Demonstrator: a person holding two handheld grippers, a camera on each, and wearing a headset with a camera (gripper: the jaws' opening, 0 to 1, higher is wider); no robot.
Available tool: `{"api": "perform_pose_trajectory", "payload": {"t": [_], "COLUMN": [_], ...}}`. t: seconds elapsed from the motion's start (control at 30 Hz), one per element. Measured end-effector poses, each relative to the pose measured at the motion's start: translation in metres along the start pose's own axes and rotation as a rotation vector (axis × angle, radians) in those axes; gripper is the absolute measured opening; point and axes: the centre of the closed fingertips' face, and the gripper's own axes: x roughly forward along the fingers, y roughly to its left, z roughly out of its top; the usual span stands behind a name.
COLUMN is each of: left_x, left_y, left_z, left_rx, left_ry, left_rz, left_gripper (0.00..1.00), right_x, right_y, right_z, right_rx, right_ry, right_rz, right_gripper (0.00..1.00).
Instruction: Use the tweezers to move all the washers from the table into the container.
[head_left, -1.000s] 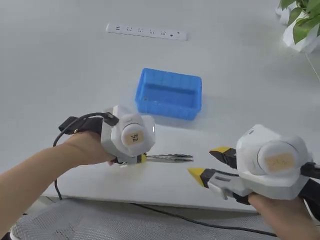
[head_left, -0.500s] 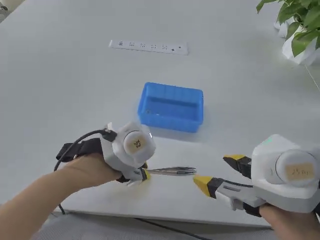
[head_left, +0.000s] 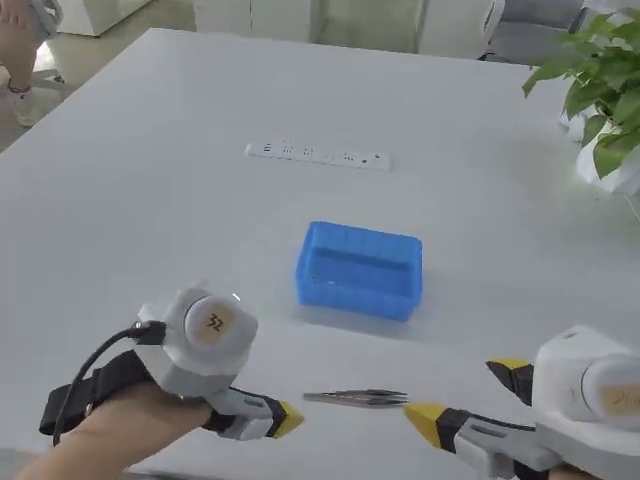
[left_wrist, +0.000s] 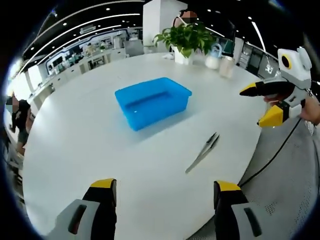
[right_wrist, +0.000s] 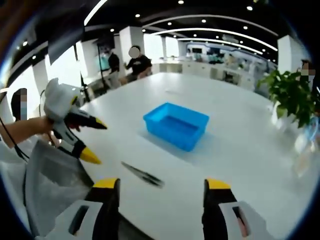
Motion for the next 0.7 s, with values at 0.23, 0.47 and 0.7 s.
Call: {"api": "perform_pose_trajectory", "payload": {"t": [0.23,0.47,0.7], "left_x": [-0.031,-0.047,-0.052], "left_y": [0.018,0.022,0.019], "left_z": [0.008,0.009,0.009], "left_rx": [-0.066,-0.098,-0.132], "left_ry": [-0.118,-0.147,-0.175], "left_rz": [0.137,0.169,0.177], "left_gripper": [0.99,0.99,0.99], "right_x": [-0.002,-0.004,-0.003], "right_y": [-0.008,-0.009,-0.013], "right_z": [-0.006,-0.009,-0.012], "right_rx": [0.042,0.056,0.061], "right_ry": [-0.013,-0.02,-0.026], "right_rz": [-0.04,-0.061,-0.085], "right_gripper": [0.78,0.88,0.97]}}
